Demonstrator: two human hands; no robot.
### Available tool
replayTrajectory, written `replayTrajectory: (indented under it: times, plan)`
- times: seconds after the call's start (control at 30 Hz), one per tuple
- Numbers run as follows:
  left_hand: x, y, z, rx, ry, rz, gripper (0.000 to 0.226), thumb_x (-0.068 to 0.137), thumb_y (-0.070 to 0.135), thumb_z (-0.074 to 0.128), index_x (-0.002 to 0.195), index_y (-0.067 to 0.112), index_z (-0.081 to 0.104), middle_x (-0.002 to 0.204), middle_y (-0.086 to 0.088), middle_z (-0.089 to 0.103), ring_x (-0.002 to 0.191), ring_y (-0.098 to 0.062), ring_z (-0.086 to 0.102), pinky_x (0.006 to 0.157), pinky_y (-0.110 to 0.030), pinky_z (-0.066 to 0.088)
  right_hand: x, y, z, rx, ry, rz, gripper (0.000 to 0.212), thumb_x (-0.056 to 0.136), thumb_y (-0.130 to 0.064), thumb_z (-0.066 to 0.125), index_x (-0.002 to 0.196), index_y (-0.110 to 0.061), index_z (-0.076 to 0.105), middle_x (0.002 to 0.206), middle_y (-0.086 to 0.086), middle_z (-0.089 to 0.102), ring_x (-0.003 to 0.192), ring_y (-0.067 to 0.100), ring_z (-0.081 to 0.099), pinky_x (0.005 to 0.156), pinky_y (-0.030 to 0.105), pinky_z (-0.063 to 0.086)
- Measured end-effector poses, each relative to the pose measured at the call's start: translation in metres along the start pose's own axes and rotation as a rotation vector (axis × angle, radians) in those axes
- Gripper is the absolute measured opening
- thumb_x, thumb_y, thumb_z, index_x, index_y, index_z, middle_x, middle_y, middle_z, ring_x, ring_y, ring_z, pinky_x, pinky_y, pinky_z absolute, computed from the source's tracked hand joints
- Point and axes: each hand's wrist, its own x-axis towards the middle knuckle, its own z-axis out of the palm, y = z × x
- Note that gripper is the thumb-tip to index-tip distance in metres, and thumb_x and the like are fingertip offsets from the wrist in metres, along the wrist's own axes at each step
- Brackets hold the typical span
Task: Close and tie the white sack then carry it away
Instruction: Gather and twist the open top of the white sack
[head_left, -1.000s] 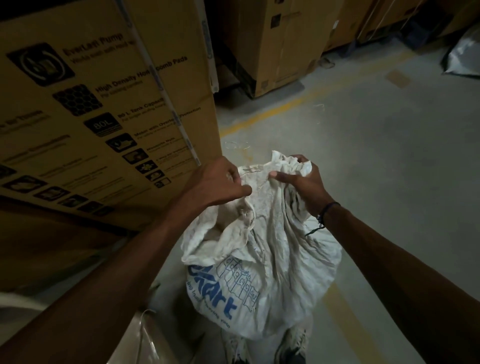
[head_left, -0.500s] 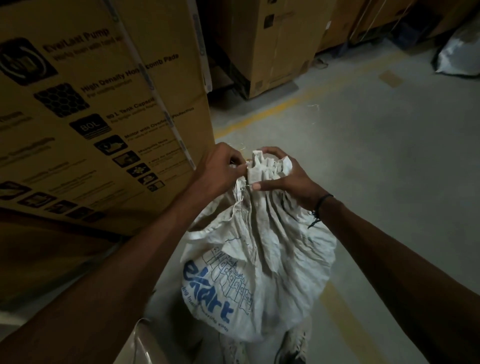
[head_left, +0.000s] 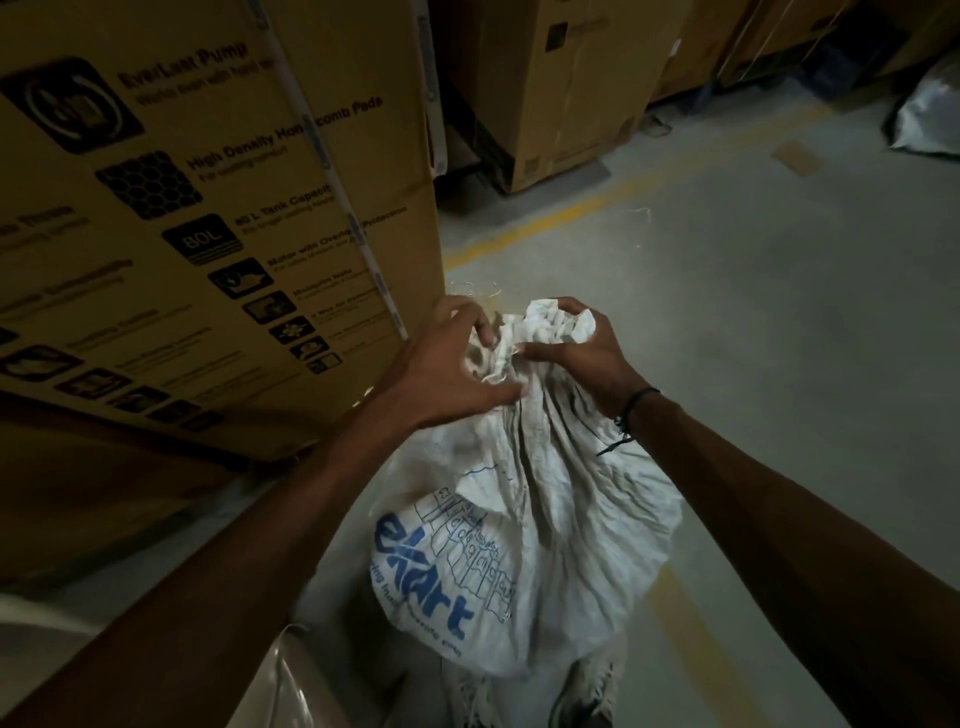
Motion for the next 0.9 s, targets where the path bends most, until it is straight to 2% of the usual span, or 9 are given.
replayTrajectory:
  times: [0.07,0.1,0.2,0.33,0.43,0.6,0.73,0.83,0.9]
  plan:
    - [-0.008,-0.012,0.001,0.075,-0.034,-0.081,0.050,0.066,0.048,0.094,0.092,0.024,0.060,0.137,0.009,0.046,0.127,-0.008,0.044,0.097,-0.031,0.045,0.001,0.001,-0.005,0.018,0.009,0.028,0.062,0.065,-0.003,0.096,0.121,-0.009,0.071,0.118,0.017,0.078,0.105,0.025,0.075,0.103,0.050,0.059]
    - [-0.010,-0.018,0.003,0.075,-0.029,-0.099,0.045,0.066,0.048,0.094,0.087,0.026,0.060,0.128,0.009,0.051,0.122,-0.008,0.049,0.092,-0.029,0.046,0.001,0.001,-0.007,0.030,0.000,0.040,0.061,0.067,-0.001,0.095,0.122,-0.009,0.071,0.118,0.017,0.078,0.105,0.025,0.076,0.103,0.050,0.059]
    - [-0.013,-0.026,0.005,0.003,0.057,-0.120,0.022,0.080,0.033,0.087,0.081,0.021,0.068,0.089,0.012,0.060,0.085,-0.004,0.057,0.067,-0.020,0.039,0.000,0.002,-0.007,0.052,-0.041,0.065,0.063,0.069,0.004,0.092,0.126,-0.008,0.068,0.118,0.016,0.078,0.101,0.022,0.076,0.101,0.047,0.060]
    - [-0.006,-0.030,0.001,-0.142,0.241,-0.111,0.017,0.090,0.029,0.082,0.082,0.015,0.079,0.072,0.011,0.069,0.067,0.002,0.060,0.063,-0.019,0.041,-0.003,0.003,-0.006,0.080,-0.084,0.039,0.062,0.069,0.007,0.091,0.122,-0.015,0.069,0.109,0.004,0.080,0.099,0.016,0.077,0.095,0.039,0.062]
    - [0.001,-0.027,0.003,-0.158,0.277,-0.082,0.012,0.089,0.026,0.082,0.083,0.016,0.081,0.072,0.010,0.073,0.064,0.002,0.063,0.061,-0.018,0.044,-0.006,0.002,-0.008,0.107,-0.127,-0.004,0.062,0.069,0.009,0.090,0.119,-0.020,0.068,0.109,0.001,0.079,0.101,0.015,0.076,0.092,0.033,0.061]
    - [0.016,-0.020,0.010,-0.190,0.286,-0.049,0.010,0.088,0.022,0.084,0.084,0.013,0.084,0.076,-0.001,0.079,0.074,-0.017,0.075,0.065,-0.033,0.055,-0.016,-0.003,-0.014,0.179,-0.251,-0.044,0.067,0.067,0.002,0.091,0.126,-0.016,0.064,0.114,0.004,0.078,0.107,0.022,0.075,0.094,0.037,0.061]
    - [0.031,-0.007,0.014,-0.240,0.257,-0.014,0.005,0.086,0.007,0.084,0.090,0.007,0.081,0.087,0.002,0.078,0.071,-0.002,0.070,0.066,-0.023,0.058,-0.016,-0.009,-0.009,0.136,-0.365,-0.119,0.064,0.068,0.007,0.091,0.117,-0.013,0.055,0.105,0.006,0.069,0.100,0.022,0.068,0.090,0.037,0.059]
    - [0.038,-0.003,0.011,-0.236,0.169,-0.046,0.015,0.088,0.003,0.081,0.101,0.011,0.080,0.086,0.007,0.076,0.073,-0.001,0.071,0.066,-0.023,0.059,-0.012,-0.007,0.002,0.118,-0.317,-0.137,0.060,0.067,0.007,0.093,0.108,-0.014,0.055,0.099,0.004,0.068,0.094,0.019,0.068,0.085,0.034,0.059]
    - [0.041,-0.004,0.005,-0.214,0.074,-0.066,0.023,0.092,0.005,0.077,0.113,0.016,0.076,0.090,-0.001,0.080,0.084,-0.012,0.078,0.075,-0.031,0.064,-0.011,-0.006,0.006,0.118,-0.267,-0.145,0.057,0.068,0.008,0.093,0.106,-0.013,0.055,0.095,0.002,0.070,0.089,0.014,0.069,0.081,0.029,0.058]
